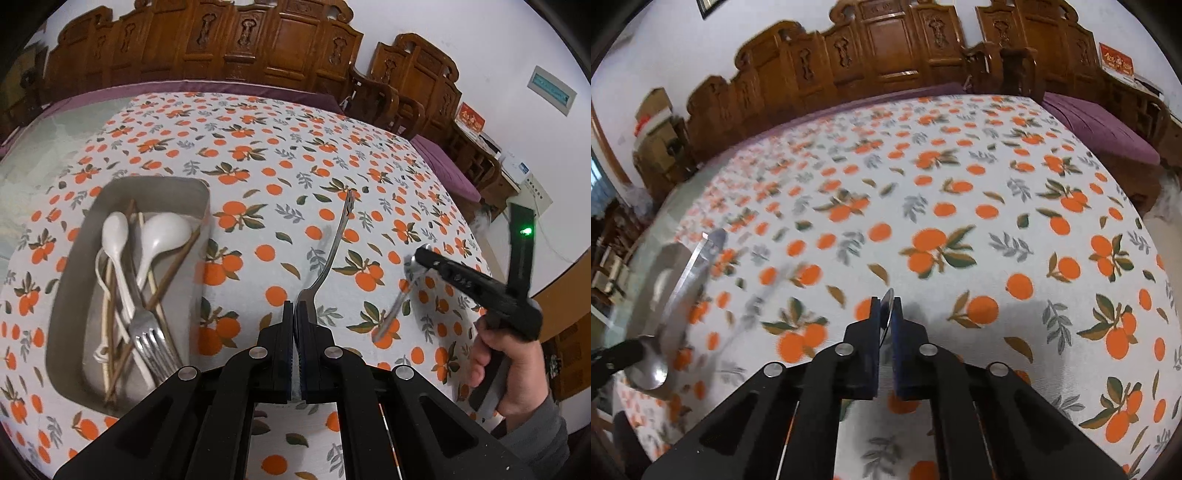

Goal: Organize utensils

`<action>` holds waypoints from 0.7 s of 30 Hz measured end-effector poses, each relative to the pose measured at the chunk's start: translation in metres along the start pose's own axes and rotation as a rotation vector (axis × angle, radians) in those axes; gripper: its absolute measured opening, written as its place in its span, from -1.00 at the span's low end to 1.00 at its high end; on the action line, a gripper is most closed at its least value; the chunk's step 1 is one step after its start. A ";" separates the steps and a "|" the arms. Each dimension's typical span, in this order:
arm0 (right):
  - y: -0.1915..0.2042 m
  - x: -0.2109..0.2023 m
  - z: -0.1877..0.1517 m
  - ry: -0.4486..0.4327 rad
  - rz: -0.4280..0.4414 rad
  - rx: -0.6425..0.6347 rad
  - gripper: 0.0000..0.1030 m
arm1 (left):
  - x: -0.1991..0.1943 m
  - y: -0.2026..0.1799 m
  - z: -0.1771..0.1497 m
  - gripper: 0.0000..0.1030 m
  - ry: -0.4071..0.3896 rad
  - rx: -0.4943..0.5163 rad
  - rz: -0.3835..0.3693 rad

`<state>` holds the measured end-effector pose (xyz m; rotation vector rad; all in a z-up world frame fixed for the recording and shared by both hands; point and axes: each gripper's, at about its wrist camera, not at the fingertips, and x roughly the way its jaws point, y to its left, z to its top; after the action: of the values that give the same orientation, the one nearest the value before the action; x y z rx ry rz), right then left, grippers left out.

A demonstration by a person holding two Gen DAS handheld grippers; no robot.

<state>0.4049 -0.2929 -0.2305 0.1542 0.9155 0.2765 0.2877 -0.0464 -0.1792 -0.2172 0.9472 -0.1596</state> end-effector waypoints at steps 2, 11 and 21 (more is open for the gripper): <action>0.006 -0.010 0.003 -0.018 0.032 -0.009 -0.93 | -0.007 0.003 0.002 -0.98 -0.016 0.007 0.011; 0.030 -0.035 0.001 -0.046 0.083 -0.058 -0.94 | -0.037 0.019 0.011 -0.98 -0.088 0.027 0.084; 0.048 -0.055 -0.005 -0.071 0.149 -0.086 -0.94 | -0.054 0.050 0.016 -0.98 -0.125 0.038 0.183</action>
<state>0.3615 -0.2634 -0.1800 0.1528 0.8214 0.4454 0.2719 0.0159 -0.1406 -0.1035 0.8343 0.0047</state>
